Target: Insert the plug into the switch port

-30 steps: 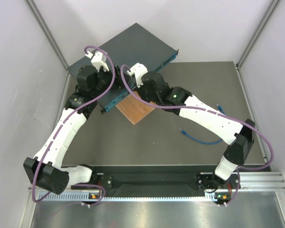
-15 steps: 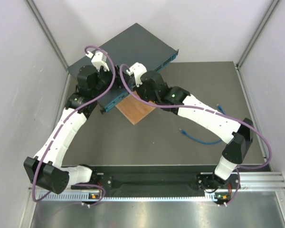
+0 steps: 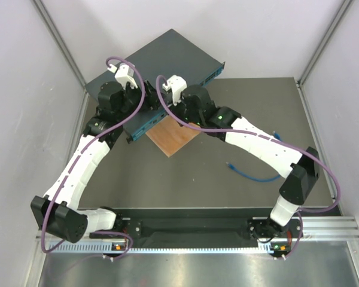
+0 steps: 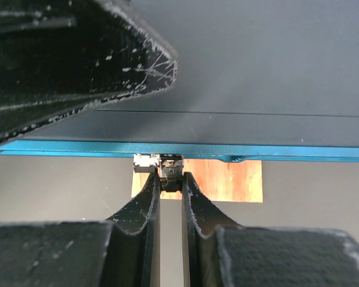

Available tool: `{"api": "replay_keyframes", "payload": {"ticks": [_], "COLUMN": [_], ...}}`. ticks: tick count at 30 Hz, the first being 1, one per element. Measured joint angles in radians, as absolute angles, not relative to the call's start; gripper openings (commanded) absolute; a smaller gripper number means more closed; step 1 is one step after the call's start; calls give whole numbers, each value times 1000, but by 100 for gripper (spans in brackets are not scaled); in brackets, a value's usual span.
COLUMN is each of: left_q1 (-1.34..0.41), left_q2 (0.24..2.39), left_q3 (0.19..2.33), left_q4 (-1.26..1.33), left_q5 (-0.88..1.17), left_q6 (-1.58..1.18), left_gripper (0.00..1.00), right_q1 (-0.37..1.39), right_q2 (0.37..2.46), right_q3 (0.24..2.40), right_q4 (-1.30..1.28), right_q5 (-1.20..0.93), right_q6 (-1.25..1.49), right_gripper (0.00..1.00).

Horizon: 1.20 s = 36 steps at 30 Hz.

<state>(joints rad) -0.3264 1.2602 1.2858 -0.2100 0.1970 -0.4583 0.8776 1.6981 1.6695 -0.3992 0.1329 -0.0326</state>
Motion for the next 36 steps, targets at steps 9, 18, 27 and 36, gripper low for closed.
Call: {"api": "replay_keyframes", "payload": {"ticks": [9, 18, 27, 36], "left_q1": [-321, -319, -318, -317], "left_q2": [1268, 1268, 1268, 1268], "left_q3": [1286, 1286, 1286, 1286], "left_q4": [-196, -196, -195, -196], "left_q5": [204, 212, 216, 216], "left_q6": [-474, -474, -477, -477], "left_gripper": [73, 73, 73, 73], "right_q1": [862, 793, 787, 787], "right_q2": [1691, 1502, 1491, 1583], "right_q3": [1660, 1483, 1477, 1533], "right_q4": [-385, -411, -404, -389], "right_q5": [56, -40, -89, -107], "right_q6": [-78, -98, -68, -23], "right_gripper": [48, 50, 41, 34]}}
